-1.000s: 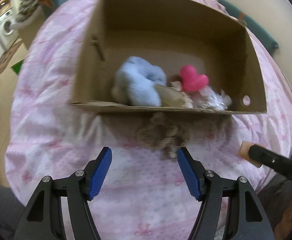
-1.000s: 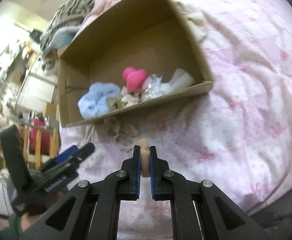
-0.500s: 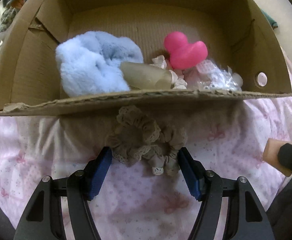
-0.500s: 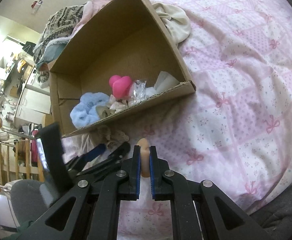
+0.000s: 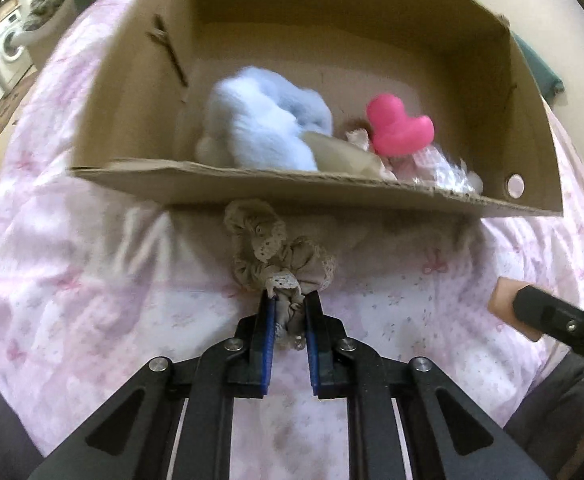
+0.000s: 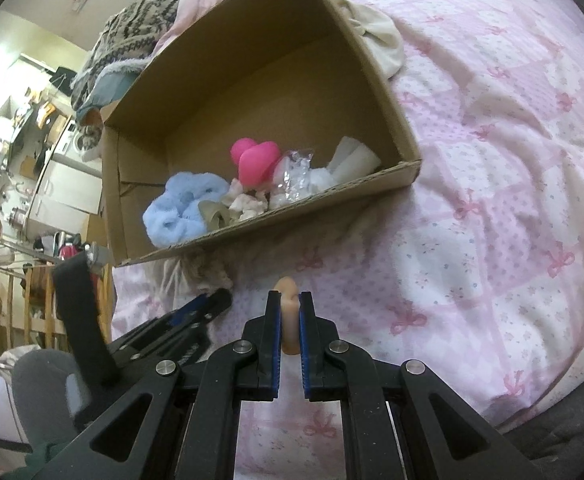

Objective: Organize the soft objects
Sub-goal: 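Carry the cylinder and scrunchie over the box with both tools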

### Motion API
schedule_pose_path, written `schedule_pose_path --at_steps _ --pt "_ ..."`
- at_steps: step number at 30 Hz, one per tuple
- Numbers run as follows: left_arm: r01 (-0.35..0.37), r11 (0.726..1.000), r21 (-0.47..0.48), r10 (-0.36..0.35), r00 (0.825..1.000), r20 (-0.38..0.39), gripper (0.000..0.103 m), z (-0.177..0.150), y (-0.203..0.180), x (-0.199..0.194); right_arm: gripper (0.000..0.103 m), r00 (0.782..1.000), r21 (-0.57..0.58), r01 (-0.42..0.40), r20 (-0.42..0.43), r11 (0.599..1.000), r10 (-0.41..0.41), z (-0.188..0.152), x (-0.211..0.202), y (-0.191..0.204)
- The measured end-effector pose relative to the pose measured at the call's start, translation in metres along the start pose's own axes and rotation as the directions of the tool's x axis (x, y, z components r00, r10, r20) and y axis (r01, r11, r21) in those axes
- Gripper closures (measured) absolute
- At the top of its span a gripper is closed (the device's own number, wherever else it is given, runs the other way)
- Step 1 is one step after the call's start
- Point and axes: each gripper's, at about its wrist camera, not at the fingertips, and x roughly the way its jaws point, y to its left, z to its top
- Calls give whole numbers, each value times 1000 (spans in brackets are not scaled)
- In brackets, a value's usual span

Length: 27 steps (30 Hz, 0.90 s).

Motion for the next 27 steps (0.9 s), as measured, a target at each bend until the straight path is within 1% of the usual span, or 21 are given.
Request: schedule_pose_path --at_steps 6,8,12,17,22,27 --pt "-33 999 -18 34 998 50 90 -2 5 -21 94 1000 -50 25 0 998 -25 -5 0 8" --pt "-36 999 -20 37 998 57 90 -4 8 -27 94 1000 -61 31 2 998 -31 -6 -1 10" --pt "-47 999 7 46 997 61 90 -8 13 -38 94 999 -76 41 11 996 -40 -8 -3 11" --pt "-47 999 -28 49 997 66 90 -15 24 -48 94 999 -95 51 17 994 -50 -11 -4 14" --pt "-52 997 -50 55 995 78 90 -18 28 -58 94 999 -108 39 41 993 -35 -12 -11 17" --pt "-45 998 -54 52 991 125 90 -20 23 -81 94 996 -126 13 85 992 -2 -13 -25 22"
